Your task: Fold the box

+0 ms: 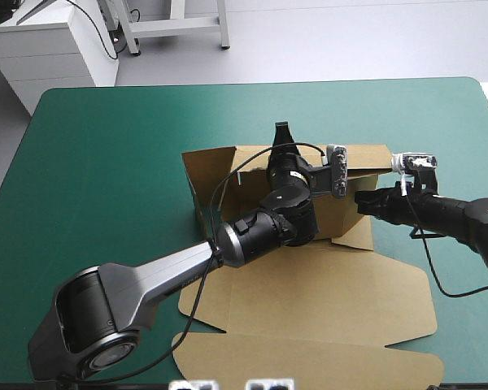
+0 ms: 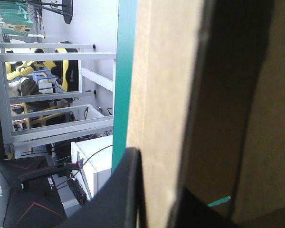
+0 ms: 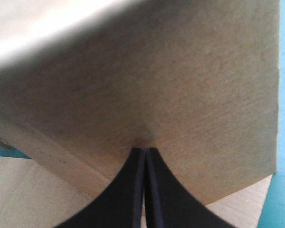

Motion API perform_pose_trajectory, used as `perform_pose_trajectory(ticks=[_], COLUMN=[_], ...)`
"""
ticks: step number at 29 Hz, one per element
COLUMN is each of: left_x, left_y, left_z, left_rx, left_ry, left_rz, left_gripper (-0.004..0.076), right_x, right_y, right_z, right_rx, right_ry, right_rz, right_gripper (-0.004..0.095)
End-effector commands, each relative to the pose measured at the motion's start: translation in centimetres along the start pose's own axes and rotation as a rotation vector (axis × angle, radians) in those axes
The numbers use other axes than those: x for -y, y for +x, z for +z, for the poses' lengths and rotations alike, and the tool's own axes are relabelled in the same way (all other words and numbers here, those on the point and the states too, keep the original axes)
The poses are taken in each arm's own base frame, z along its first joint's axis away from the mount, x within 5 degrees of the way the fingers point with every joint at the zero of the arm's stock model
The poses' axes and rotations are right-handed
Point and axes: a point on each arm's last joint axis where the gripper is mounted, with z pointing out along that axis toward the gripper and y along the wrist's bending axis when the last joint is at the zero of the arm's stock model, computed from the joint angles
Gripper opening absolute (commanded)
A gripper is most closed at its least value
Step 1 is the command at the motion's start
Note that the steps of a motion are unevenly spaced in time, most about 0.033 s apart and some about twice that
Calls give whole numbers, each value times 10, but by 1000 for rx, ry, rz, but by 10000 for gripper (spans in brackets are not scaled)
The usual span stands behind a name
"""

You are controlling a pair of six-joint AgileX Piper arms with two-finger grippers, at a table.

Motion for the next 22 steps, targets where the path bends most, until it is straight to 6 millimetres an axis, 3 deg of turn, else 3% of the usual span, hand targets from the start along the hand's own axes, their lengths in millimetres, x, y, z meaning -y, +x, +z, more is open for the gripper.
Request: perform_pose_trajectory(ticks=[1,15,22], left_x=[-12,-12,-12], left_y=[-4,-3,-3], left_z=[-21,-21,-21], left_rx=[91,86,86], left_ry=[19,16,16], left_rz=[-92,-88,-83], left_gripper=[-8,-8,-8], right_x=[-12,-38,-62], right_y=[-9,5,14], right_z=[-9,-59,-73], right_rx=[34,-55,-106], right_ry=[-41,124,-4], right_rz=[15,-35,-26], right_gripper=[-20,-18,-18])
